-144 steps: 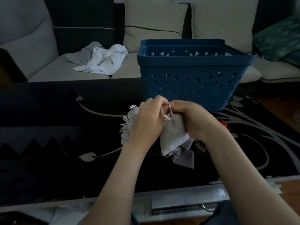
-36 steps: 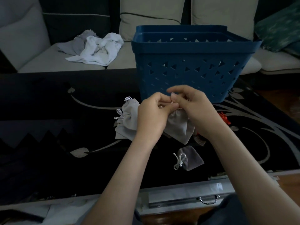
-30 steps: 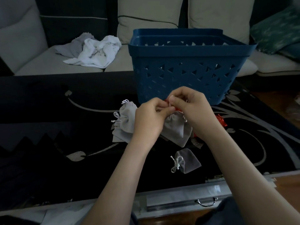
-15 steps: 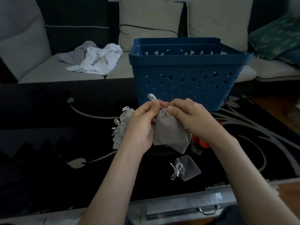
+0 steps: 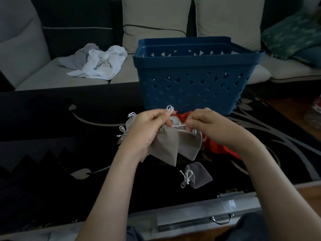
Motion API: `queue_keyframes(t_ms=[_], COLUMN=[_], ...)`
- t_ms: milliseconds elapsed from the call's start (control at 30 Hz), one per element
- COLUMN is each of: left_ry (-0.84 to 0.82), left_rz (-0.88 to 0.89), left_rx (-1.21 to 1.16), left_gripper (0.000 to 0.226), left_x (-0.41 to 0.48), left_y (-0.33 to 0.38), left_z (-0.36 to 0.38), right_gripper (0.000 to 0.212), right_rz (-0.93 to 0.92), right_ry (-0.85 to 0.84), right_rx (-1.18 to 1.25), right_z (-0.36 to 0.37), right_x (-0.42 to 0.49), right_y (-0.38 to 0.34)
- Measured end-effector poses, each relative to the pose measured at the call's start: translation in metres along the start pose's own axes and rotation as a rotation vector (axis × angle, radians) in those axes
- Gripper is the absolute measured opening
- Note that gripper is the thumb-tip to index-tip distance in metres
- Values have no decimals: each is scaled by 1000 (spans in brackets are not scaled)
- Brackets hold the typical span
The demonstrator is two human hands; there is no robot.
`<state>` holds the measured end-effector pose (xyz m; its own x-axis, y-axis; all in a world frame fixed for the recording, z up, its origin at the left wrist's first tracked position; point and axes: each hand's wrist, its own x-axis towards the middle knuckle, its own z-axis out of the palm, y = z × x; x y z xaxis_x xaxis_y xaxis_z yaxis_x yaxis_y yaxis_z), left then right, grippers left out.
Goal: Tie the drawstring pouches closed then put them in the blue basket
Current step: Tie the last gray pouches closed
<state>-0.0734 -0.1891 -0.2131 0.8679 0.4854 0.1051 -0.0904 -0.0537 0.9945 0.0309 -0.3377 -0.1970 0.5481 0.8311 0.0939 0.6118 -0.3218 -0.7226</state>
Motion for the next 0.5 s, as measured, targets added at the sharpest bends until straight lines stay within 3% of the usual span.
queue_keyframes(t_ms=[167, 300, 500], left_ry=[16, 21, 18], left_rz=[11, 46, 81], left_rx=[62, 67, -21], left_gripper=[29, 29, 28], left_x=[0, 0, 1], left_y=[-6, -4, -4], left_z=[3, 6, 9], right_gripper=[35, 47, 34], right_rz=[131, 148, 162], right_ry=[47, -15, -136], right_rx=[139, 44, 447], right_z=[9, 22, 26], right_x=[3, 11, 8], right_y=[7, 8, -5])
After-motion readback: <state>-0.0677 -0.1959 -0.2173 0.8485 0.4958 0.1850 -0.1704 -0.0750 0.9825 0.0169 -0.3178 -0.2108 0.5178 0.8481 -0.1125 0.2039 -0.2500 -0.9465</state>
